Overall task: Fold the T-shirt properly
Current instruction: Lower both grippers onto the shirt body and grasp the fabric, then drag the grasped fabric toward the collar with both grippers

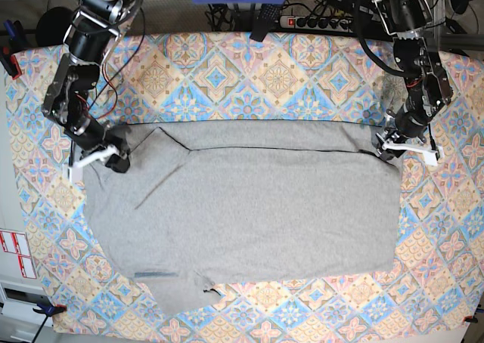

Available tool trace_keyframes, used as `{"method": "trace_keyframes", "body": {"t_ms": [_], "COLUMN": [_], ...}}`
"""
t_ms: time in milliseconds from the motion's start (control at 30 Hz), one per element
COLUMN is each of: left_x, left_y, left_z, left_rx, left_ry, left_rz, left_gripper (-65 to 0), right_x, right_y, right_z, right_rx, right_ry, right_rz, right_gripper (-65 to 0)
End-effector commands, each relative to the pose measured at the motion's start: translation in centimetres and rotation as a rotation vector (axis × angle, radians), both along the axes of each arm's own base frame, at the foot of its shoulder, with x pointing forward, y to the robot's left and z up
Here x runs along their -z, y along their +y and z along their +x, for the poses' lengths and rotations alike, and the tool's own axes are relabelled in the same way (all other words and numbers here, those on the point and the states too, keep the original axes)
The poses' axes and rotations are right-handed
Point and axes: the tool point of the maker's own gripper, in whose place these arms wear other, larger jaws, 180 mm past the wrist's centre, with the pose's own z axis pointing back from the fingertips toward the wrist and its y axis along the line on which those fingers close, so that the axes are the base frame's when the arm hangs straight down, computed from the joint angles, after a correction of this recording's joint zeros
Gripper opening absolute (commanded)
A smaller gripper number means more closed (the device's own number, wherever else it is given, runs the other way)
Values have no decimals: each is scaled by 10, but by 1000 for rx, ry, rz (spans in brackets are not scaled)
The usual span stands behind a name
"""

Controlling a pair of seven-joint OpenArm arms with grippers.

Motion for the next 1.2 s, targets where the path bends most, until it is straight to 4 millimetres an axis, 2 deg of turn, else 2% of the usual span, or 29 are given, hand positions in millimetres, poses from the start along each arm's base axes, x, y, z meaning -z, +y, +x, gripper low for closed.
{"method": "trace_keyframes", "body": {"t_ms": [0, 100, 300, 467, 600, 767, 1033, 1100, 1167], "left_x": [-11, -6, 11, 16, 28, 49, 45, 44, 44], "left_y": [4, -2, -3, 10, 9, 5, 0, -1, -1], "left_z": [3, -7, -22, -28, -37, -32, -10, -9, -9], "left_rx": [2, -6, -26, -79, -122, -150, -149, -148, -148], "left_ry": [-36, -31, 12, 21, 44, 87, 62, 58, 58], "left_rz": [3, -51, -86, -95, -129, -184, -212, -215, -215], "left_gripper": [-392, -389, -385, -385, -385, -387, -395, -431, -526], "right_x": [-29, -31, -19, -13, -12, -12, -7, -6, -5], "right_y": [-16, -20, -22, -21, -22, -22, -22, -22, -23], "right_z": [14, -3, -32, -40, -40, -40, -46, -49, -51], "right_rx": [17, 7, -3, -5, -3, -3, -4, -5, -3], "right_ry": [-103, -101, -55, -35, -33, -33, -15, -9, -5], "right_rz": [-36, -77, -107, -106, -105, -105, -103, -103, -104], "right_gripper": [-493, -490, -489, -489, -489, -489, -493, -493, -489]}}
